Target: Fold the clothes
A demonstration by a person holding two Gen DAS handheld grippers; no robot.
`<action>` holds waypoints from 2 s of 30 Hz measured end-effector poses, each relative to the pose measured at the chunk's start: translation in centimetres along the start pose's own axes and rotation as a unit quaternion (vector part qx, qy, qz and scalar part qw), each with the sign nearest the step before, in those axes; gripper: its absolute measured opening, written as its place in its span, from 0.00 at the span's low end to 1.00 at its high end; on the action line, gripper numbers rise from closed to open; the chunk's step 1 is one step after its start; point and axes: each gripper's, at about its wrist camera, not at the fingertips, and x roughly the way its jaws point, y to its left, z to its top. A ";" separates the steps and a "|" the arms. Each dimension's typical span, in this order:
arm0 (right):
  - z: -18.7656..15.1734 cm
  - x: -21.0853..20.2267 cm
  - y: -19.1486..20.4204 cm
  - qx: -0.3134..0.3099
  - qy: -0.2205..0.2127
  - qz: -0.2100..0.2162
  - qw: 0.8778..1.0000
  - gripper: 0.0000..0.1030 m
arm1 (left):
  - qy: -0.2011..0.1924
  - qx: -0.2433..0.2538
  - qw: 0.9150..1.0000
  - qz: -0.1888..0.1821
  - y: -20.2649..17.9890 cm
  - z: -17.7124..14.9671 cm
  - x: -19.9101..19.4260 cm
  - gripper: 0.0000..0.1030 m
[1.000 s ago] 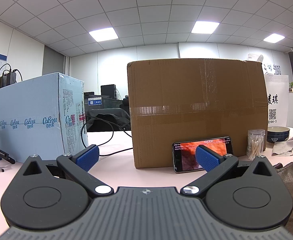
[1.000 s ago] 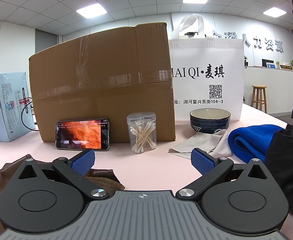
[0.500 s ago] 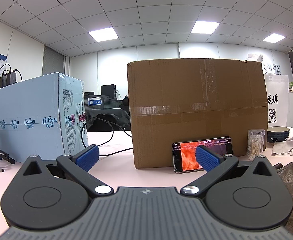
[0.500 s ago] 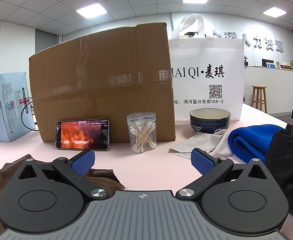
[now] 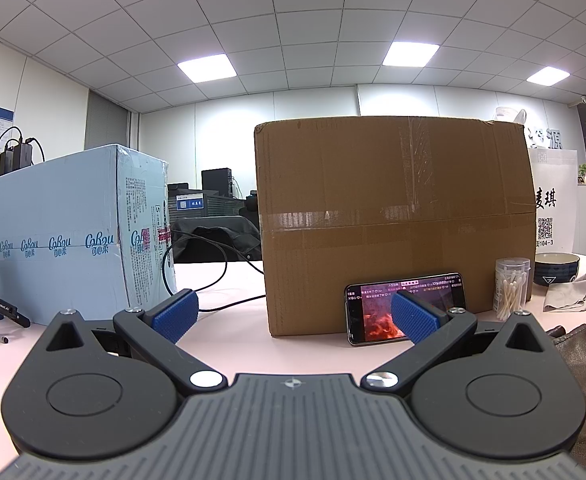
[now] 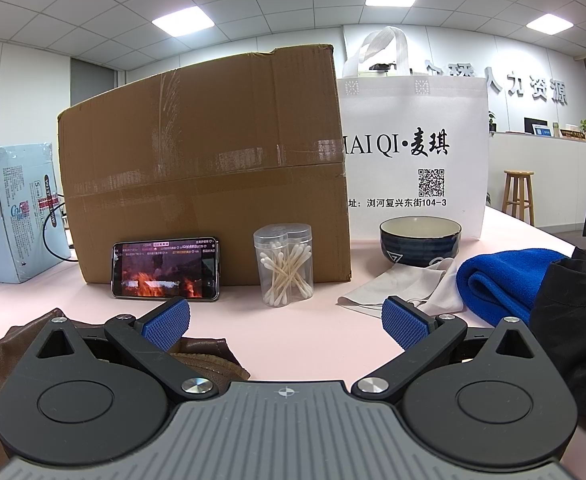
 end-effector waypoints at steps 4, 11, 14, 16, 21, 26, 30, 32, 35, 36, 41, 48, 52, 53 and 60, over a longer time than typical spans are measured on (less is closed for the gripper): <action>0.0 0.0 0.0 0.000 0.000 0.000 1.000 1.00 | 0.000 0.000 1.000 0.000 0.0 0.0 0.0 1.00; 0.0 0.0 0.0 0.001 0.000 0.000 1.000 1.00 | 0.000 -0.001 1.000 -0.001 0.0 0.0 0.1 1.00; 0.0 0.0 0.0 0.001 0.001 0.000 1.000 1.00 | -0.001 0.000 1.000 -0.001 0.0 0.0 0.1 1.00; 0.0 0.0 0.0 0.002 0.000 0.000 1.000 1.00 | 0.000 -0.001 1.000 -0.001 0.1 0.0 0.1 1.00; 0.0 0.1 0.0 0.001 0.001 0.000 1.000 1.00 | 0.000 -0.001 1.000 -0.001 0.1 0.0 0.1 1.00; 0.0 0.1 -0.1 0.001 0.001 0.000 1.000 1.00 | 0.000 -0.001 1.000 -0.001 0.1 0.0 0.1 1.00; 0.0 0.1 -0.1 0.002 0.001 0.000 1.000 1.00 | 0.001 -0.001 1.000 -0.001 0.1 0.0 0.1 1.00; 0.0 0.1 -0.1 0.001 0.001 0.000 1.000 1.00 | 0.001 -0.002 1.000 -0.001 0.2 0.0 0.1 1.00; 0.0 0.0 -0.1 0.002 0.001 0.000 1.000 1.00 | 0.001 0.000 1.000 -0.001 0.1 0.0 0.1 1.00; -0.1 -0.1 -0.1 0.002 0.001 0.000 1.000 1.00 | 0.001 -0.001 1.000 -0.001 0.1 0.0 0.1 1.00; -0.1 -0.2 -0.1 0.002 0.000 0.000 1.000 1.00 | 0.001 0.000 1.000 -0.001 0.1 0.0 0.1 1.00; -0.1 -0.2 0.0 0.002 0.001 0.000 1.000 1.00 | 0.002 0.000 1.000 -0.001 0.0 0.0 0.1 1.00; -0.1 -0.3 0.0 0.002 0.001 0.000 1.000 1.00 | 0.002 0.000 1.000 -0.002 0.0 0.0 0.1 1.00; -0.1 -0.3 0.0 0.002 0.001 0.000 1.000 1.00 | 0.002 0.000 1.000 -0.002 0.0 0.0 0.1 1.00; -0.1 -0.3 0.0 0.002 0.001 0.000 1.000 1.00 | 0.002 0.000 1.000 -0.002 0.0 0.0 0.2 1.00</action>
